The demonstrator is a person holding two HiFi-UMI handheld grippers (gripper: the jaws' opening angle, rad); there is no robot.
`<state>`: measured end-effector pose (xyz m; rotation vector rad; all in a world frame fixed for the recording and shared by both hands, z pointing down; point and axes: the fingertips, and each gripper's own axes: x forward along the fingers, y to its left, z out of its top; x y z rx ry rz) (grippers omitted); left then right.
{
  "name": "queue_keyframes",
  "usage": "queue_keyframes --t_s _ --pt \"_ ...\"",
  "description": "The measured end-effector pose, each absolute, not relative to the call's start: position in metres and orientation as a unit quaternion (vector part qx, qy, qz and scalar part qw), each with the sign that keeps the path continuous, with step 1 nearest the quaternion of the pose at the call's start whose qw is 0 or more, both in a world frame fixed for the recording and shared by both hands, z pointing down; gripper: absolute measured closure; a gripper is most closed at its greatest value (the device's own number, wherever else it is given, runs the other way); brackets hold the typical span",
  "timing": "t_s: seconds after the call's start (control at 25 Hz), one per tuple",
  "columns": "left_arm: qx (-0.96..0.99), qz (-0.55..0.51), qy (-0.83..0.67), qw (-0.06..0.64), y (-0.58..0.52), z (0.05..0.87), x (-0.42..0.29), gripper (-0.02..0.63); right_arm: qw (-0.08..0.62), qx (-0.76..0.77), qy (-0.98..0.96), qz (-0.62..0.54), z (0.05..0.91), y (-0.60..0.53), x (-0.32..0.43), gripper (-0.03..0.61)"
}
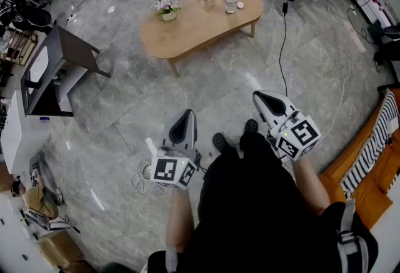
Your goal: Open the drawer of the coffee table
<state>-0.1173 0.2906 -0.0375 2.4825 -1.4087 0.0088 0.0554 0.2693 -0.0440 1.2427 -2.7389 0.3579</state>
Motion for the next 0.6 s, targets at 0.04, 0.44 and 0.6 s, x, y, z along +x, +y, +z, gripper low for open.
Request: queue_keyframes --t_s 0.04,0.44,0.6 --pt "0.862 0.004 -0.487 0.143 0.289 -0.037 -0.117 0.611 0.055 0.411 -0.902 0.119 -0.045 0.269 0.055 0.566" --pt "0.861 0.011 -0.487 0.148 0.286 -0.034 -0.118 0.611 0.064 0.416 -0.899 0.118 -0.043 0.268 0.058 0.566" --pt "0.859 0.012 -0.491 0.146 0.283 -0.033 -0.128 0.611 0.066 0.422 -0.897 0.112 -0.047 0.261 0.055 0.566"
